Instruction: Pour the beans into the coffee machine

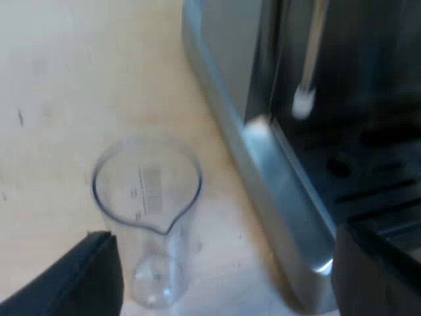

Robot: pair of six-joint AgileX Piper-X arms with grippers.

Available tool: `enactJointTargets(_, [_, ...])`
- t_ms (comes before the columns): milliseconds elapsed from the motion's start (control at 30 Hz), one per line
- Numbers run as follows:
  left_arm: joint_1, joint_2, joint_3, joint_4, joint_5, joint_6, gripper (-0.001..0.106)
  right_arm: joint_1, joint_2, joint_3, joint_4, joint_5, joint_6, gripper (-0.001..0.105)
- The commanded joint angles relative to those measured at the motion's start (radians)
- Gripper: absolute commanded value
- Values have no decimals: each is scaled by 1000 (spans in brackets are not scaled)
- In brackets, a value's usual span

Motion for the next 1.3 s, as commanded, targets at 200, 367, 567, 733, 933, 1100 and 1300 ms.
enactJointTargets(200, [0,-210,-63,153,-7,-5,68,0,-131,-4,138,-17,4,79])
enactJointTargets(367, [0,-278,-117,262,-7,-5,68,0,-211,-16,217,-15,4,79])
enactJointTargets(567, [0,-296,-212,340,-7,-5,67,0,-305,-15,244,1,4,79])
enactJointTargets(733, [-12,-296,-303,344,-7,-5,66,0,-340,-34,266,133,4,79])
enactJointTargets(933, [-19,-296,-352,337,-34,-5,66,-66,-339,-69,266,232,-3,79])
enactJointTargets(1100, [-19,-280,-352,336,-72,-8,66,-212,-337,-74,266,205,-3,79])
enactJointTargets(1300, [-19,-251,-352,303,-96,-8,66,-397,-337,-77,266,185,-3,79])
